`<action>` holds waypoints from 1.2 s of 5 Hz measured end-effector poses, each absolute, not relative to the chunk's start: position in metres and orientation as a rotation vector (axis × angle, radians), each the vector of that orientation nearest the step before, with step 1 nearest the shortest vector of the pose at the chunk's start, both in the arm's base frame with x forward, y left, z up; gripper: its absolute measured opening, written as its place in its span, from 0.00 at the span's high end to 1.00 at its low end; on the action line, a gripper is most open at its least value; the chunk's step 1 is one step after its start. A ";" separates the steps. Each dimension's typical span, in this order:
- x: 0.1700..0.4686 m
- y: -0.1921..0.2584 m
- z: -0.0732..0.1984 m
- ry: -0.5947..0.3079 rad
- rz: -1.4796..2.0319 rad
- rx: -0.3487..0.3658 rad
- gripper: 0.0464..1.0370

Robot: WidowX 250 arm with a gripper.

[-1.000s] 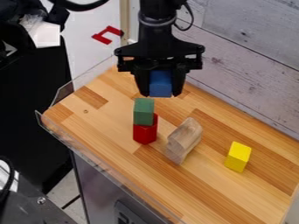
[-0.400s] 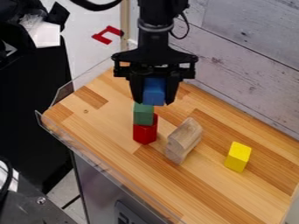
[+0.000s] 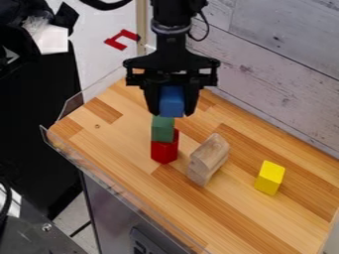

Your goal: Put blue block on green block from right side

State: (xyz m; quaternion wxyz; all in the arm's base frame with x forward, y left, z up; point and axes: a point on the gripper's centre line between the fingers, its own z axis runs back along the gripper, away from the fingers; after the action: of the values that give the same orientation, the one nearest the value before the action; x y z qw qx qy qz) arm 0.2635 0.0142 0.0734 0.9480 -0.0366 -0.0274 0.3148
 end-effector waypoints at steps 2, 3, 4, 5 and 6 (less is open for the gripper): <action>0.264 0.018 0.062 -0.032 0.623 -0.076 0.46; 0.263 0.018 0.054 -0.004 0.619 -0.073 0.46; 0.263 0.021 0.047 0.010 0.623 -0.075 0.46; 0.264 0.022 0.045 0.015 0.624 -0.081 0.46; 0.264 0.023 0.045 0.014 0.626 -0.084 0.46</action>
State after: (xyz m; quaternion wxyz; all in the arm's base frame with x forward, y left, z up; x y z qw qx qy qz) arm 0.2637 0.0233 0.0451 0.9505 -0.0412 0.0067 0.3078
